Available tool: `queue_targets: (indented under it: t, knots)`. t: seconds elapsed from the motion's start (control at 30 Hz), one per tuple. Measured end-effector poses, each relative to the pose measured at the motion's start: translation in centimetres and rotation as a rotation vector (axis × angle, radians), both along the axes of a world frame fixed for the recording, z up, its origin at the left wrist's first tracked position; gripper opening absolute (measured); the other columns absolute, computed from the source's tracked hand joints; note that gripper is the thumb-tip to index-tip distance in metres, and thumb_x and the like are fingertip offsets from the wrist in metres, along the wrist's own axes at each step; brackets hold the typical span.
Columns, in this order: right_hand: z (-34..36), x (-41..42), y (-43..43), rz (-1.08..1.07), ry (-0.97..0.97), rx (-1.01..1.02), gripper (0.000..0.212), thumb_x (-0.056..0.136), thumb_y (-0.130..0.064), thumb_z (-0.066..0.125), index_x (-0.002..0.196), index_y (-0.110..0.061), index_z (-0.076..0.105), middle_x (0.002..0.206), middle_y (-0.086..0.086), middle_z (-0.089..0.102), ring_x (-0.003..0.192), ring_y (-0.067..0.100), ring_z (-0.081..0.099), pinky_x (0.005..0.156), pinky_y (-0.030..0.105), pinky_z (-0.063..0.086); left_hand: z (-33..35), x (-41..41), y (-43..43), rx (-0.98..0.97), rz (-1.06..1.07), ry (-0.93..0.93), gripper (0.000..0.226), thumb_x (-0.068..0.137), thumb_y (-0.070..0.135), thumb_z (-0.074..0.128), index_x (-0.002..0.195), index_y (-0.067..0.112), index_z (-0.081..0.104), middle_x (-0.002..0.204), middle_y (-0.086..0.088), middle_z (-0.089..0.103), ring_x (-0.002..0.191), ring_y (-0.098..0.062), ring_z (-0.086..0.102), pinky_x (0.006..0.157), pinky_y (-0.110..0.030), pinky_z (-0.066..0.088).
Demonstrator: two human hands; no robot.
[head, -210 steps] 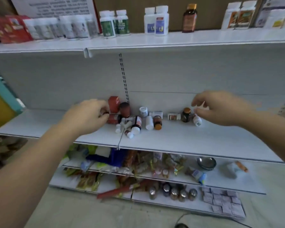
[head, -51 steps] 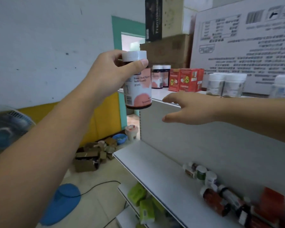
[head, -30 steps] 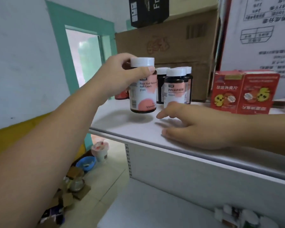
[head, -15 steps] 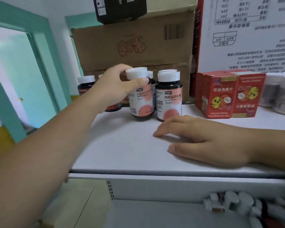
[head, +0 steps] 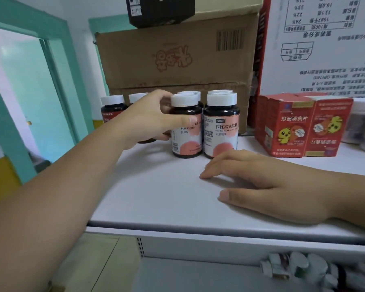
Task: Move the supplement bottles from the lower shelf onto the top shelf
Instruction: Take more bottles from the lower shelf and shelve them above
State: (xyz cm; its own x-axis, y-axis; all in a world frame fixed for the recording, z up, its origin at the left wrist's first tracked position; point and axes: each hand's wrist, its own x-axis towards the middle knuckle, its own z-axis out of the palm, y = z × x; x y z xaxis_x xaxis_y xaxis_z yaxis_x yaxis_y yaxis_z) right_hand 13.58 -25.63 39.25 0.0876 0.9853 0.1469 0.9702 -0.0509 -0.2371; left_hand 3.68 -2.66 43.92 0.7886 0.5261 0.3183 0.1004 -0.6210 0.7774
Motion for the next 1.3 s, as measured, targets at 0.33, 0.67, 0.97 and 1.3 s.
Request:
queue_targets:
  t: [0.33,0.67,0.97,1.3]
  knots:
    - [0.3,-0.4,0.2,-0.017,-0.007,-0.033,0.045,0.091,-0.057,0.039,0.134,-0.045,0.043,0.135,-0.023,0.040,0.130,0.000,0.037,0.111,0.031,0.032,-1.1,-0.4,0.8,0.135,-0.071,0.213,0.036,0.084,0.035,0.078,0.116,0.029,0.062,0.103,0.012,0.071,0.085,-0.007,0.070,0.059,-0.022,0.054]
    - [2.0,-2.9,-1.6,-0.268,-0.211,-0.044,0.041,0.096,-0.056,0.039,0.132,-0.040,0.051,0.133,-0.016,0.050,0.116,0.006,0.050,0.100,0.029,0.041,-0.3,-2.6,-1.2,0.671,0.000,0.685,0.028,0.096,0.044,0.056,0.100,0.017,0.063,0.090,0.001,0.063,0.081,-0.016,0.058,0.068,-0.032,0.046]
    - [3.4,-2.4,-16.5,-0.513,-0.332,0.121,0.023,0.093,-0.032,0.054,0.108,-0.025,0.070,0.100,-0.006,0.068,0.079,0.010,0.058,0.076,0.027,0.044,0.3,-9.7,-11.7,0.825,0.060,0.516,0.035,0.097,0.040,0.054,0.126,0.021,0.060,0.114,-0.001,0.065,0.096,-0.022,0.058,0.076,-0.034,0.044]
    - [-4.1,-3.4,-36.1,-0.588,-0.358,-0.036,0.031,0.092,-0.044,0.048,0.118,-0.033,0.062,0.112,-0.007,0.058,0.085,0.007,0.056,0.075,0.030,0.042,-9.0,-12.2,-27.1,0.647,-0.008,0.241,0.031,0.091,0.036,0.062,0.118,0.023,0.065,0.107,0.002,0.066,0.100,-0.021,0.062,0.091,-0.040,0.049]
